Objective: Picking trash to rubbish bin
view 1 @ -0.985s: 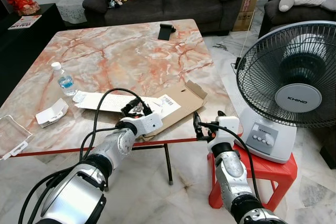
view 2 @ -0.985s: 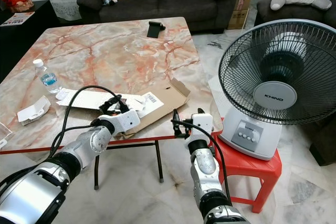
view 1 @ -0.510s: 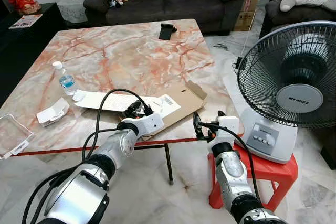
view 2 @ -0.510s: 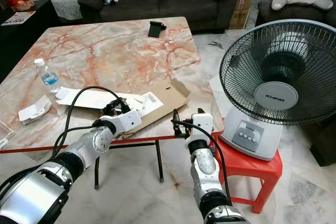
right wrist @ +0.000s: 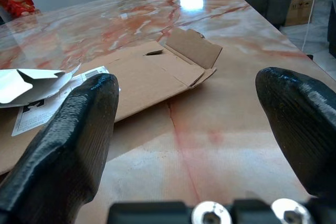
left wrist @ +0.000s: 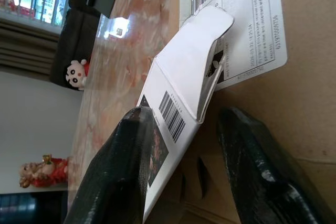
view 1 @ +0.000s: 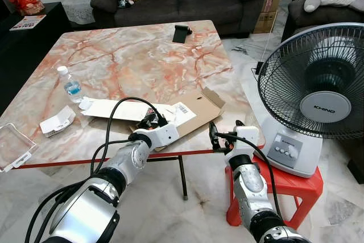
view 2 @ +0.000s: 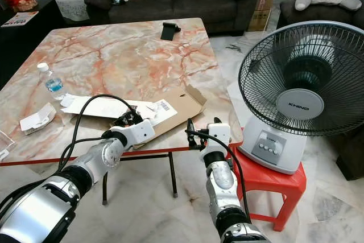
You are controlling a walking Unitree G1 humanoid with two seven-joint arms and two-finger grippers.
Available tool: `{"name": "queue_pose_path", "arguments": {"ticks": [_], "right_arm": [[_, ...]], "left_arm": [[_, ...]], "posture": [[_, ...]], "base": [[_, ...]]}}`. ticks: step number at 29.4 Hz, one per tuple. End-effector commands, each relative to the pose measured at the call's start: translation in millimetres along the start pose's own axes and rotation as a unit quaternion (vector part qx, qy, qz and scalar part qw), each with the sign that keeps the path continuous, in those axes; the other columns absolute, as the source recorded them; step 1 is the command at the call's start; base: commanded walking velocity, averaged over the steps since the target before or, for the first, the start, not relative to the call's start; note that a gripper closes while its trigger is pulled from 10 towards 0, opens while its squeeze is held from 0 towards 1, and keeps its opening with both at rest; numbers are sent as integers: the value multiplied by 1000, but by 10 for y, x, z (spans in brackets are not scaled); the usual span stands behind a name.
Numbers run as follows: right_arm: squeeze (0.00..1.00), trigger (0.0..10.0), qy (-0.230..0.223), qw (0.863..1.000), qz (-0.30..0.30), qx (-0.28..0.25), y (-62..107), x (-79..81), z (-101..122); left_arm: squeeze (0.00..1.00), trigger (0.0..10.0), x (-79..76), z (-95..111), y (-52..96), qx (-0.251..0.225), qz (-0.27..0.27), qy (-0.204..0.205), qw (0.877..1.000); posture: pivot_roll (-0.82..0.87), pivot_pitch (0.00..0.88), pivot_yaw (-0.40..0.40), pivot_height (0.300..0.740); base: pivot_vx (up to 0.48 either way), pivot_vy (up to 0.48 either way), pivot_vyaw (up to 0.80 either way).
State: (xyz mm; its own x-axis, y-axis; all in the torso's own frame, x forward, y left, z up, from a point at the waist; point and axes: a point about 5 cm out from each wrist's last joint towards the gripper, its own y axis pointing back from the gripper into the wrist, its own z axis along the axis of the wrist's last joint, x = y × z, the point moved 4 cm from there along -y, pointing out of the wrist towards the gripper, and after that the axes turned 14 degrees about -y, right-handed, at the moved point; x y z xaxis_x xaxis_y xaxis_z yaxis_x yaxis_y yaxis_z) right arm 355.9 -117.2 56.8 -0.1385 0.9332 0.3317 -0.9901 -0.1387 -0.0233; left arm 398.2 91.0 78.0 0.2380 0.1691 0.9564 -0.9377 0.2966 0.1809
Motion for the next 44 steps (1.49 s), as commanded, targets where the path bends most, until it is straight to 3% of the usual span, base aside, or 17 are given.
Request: {"name": "queue_pose_path", "arguments": {"ticks": [1, 10, 19, 21, 23, 24, 25, 33, 34, 35, 36, 37, 39, 40, 42, 44], "right_arm": [[0, 10000, 1, 1000, 4, -3, -6, 33, 7], [0, 10000, 0, 1000, 4, -3, -11, 35, 9], [0, 10000, -1, 1000, 4, -4, -11, 41, 9], [0, 10000, -2, 1000, 4, -4, -11, 43, 9], [0, 10000, -2, 1000, 5, -4, -12, 43, 11], [0, 10000, -2, 1000, 5, -5, -13, 44, 12], [0, 10000, -3, 1000, 5, -6, -13, 46, 16], [0, 10000, -7, 1000, 6, -15, -22, 55, 49], [0, 10000, -8, 1000, 5, -26, -41, 61, 98], [0, 10000, -8, 999, 5, -31, -50, 64, 119], [0, 10000, -10, 999, 7, -48, -79, 82, 197], [0, 10000, -10, 998, 8, -54, -90, 90, 228], [0, 10000, -12, 997, 9, -73, -121, 108, 322], [0, 10000, -12, 997, 9, -73, -121, 108, 322], [0, 10000, -15, 994, 11, -105, -169, 135, 482], [0, 10000, -16, 993, 11, -120, -191, 149, 562]], "left_arm": [[0, 0, -21, -25, 8, 2, -5, -2, 1000], [0, 0, 29, -32, 5, 5, 14, -14, 1000], [0, 0, 538, 72, 4, -20, 175, -51, 983], [0, 0, 576, 90, 8, -24, 186, -55, 981], [0, 1451, 619, 121, 14, -31, 201, -64, 977], [0, 8196, 631, 135, 17, -35, 206, -64, 976], [0, 10000, 650, 166, 23, -43, 214, -62, 974], [0, 10000, 844, 334, 95, -88, 277, -45, 956], [0, 10000, 979, 437, 130, -119, 297, 10, 947], [0, 10000, 1031, 474, 147, -134, 303, 40, 943], [0, 10000, 1113, 484, 163, -147, 302, 148, 930], [0, 10000, 1130, 476, 163, -150, 297, 191, 924], [0, 10000, 1180, 479, 189, -163, 301, 241, 908], [0, 10000, 1180, 479, 189, -163, 301, 241, 908], [0, 10000, 1268, 480, 247, -178, 324, 267, 890], [0, 10000, 1298, 471, 263, -181, 331, 280, 883]], "posture": [[-67, 0, 66, 740], [-67, 0, 69, 740], [-67, 0, 70, 740], [-67, 0, 70, 740], [-66, 0, 70, 740], [-66, 0, 70, 740], [-66, 0, 70, 740], [-66, 0, 70, 740], [-62, 0, 68, 740], [-62, 0, 68, 740], [-65, 0, 69, 740], [-65, 0, 69, 740], [-65, 0, 69, 740], [-65, 0, 69, 740], [-68, 0, 68, 740], [-68, 0, 67, 740]], "base": [[0, 0, 0], [0, 0, 0], [0, 0, 0], [0, 0, 0], [0, 0, 0], [0, 0, 0], [0, 0, 0], [0, 0, 0], [0, 0, 0], [0, 0, 0], [0, 0, 0], [0, 0, 0], [0, 0, 0], [0, 0, 0], [0, 0, 0], [0, 0, 0]]}}
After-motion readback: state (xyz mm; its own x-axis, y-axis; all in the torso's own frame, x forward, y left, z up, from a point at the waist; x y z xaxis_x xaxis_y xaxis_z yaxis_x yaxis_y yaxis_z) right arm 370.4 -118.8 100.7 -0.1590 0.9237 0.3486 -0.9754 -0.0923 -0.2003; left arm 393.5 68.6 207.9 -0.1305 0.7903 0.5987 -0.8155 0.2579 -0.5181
